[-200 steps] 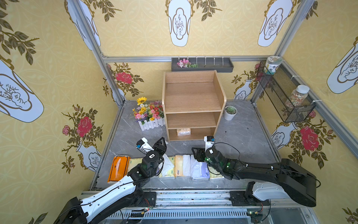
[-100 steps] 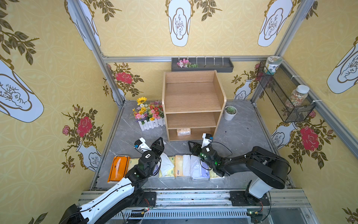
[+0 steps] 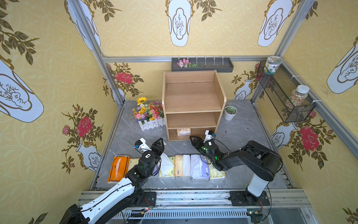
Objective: Remove the tissue boxes from the shelf
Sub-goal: Pick up a box of tissues from the shelf.
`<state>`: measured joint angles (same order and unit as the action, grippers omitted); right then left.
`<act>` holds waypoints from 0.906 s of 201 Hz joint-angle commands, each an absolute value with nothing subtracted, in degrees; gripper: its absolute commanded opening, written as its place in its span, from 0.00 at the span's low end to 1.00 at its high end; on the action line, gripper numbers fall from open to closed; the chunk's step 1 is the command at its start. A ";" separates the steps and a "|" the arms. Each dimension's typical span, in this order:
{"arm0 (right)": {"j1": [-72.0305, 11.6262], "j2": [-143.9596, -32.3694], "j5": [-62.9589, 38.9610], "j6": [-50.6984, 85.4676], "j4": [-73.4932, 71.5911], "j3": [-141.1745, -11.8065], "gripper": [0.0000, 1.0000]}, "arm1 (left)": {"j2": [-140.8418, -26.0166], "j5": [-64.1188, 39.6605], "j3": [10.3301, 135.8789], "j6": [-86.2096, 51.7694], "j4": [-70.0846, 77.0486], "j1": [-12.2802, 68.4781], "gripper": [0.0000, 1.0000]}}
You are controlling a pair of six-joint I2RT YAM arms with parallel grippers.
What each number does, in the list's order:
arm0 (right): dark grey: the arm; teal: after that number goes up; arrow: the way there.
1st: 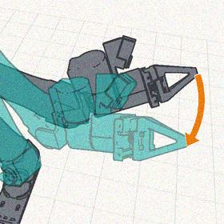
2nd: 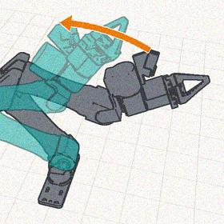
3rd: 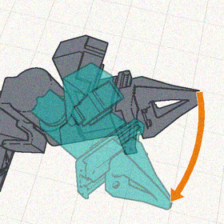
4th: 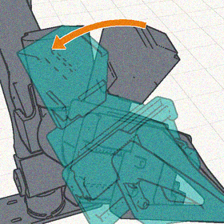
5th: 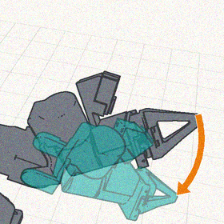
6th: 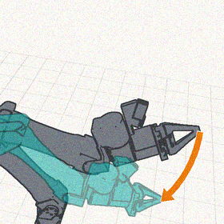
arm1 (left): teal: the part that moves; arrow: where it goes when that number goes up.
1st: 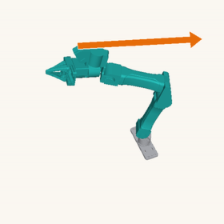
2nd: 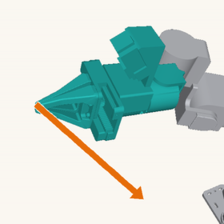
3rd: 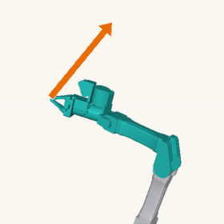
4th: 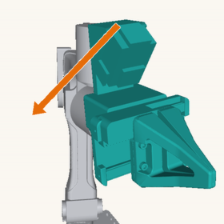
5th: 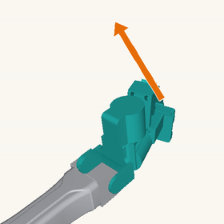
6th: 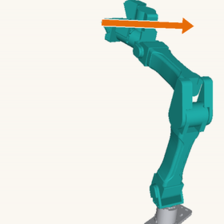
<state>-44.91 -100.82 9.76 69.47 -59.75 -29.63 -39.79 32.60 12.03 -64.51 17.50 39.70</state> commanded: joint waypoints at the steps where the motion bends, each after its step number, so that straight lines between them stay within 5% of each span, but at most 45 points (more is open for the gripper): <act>1: -43.93 -101.44 7.10 73.47 -61.57 -30.05 0.56 | -39.78 32.04 11.83 -64.78 18.46 39.64 0.43; 182: -40.42 -107.14 5.10 75.81 -63.60 -35.04 0.59 | -39.02 31.99 11.66 -65.49 17.75 39.64 0.44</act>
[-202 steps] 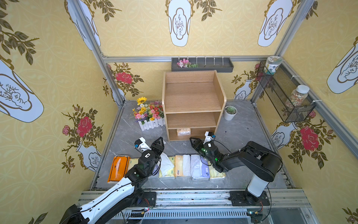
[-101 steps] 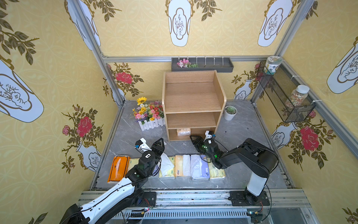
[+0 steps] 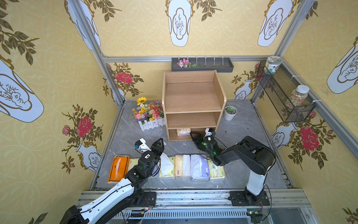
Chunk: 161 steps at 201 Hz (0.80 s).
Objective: Remove the tissue boxes from the shelf
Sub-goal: Pick up a box of tissues from the shelf.
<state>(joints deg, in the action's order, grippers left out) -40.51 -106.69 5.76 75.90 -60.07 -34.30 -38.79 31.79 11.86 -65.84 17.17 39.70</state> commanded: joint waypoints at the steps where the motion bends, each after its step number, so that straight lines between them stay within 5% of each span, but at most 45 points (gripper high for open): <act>1: -40.42 -107.09 5.10 75.79 -63.48 -35.10 0.59 | -39.02 31.95 11.63 -65.48 17.75 39.64 0.44; 161: -36.91 -113.19 1.03 72.33 -61.26 -41.22 0.59 | -39.46 31.43 10.56 -65.79 19.51 39.63 0.45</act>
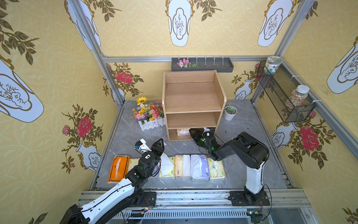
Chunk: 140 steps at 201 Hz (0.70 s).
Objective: Remove the tissue boxes from the shelf
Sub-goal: Pick up a box of tissues from the shelf.
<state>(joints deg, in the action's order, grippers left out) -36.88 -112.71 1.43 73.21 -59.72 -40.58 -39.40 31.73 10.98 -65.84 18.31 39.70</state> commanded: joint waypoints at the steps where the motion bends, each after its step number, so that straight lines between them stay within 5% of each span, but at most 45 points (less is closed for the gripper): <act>1: -36.91 -113.19 1.00 72.33 -61.26 -41.22 0.58 | -39.46 31.40 10.55 -65.77 19.56 39.64 0.45; 140: -37.00 -112.91 3.24 63.65 -52.05 -45.26 0.52 | -39.55 31.15 10.47 -65.75 19.19 39.64 0.45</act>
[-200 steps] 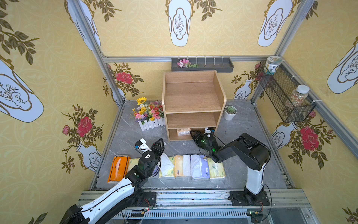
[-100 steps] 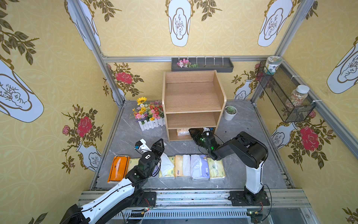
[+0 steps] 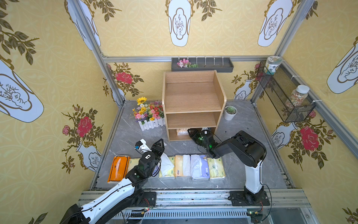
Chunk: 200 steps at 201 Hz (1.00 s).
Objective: Remove the tissue boxes from the shelf
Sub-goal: Pick up a box of tissues from the shelf.
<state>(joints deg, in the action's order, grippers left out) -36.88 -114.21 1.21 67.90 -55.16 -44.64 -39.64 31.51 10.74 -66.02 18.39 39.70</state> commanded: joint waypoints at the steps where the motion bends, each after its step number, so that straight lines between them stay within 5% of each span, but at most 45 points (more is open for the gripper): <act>1: -37.05 -112.88 3.34 63.46 -51.95 -45.26 0.52 | -39.55 31.13 10.46 -65.75 19.18 39.64 0.45; 99: -36.21 -114.84 0.80 59.76 -50.61 -48.99 0.50 | -39.62 31.42 10.63 -65.52 18.64 39.55 0.45; 200: -35.95 -114.62 -2.21 60.03 -49.97 -49.66 0.13 | -39.38 31.23 11.08 -65.66 17.90 39.55 0.45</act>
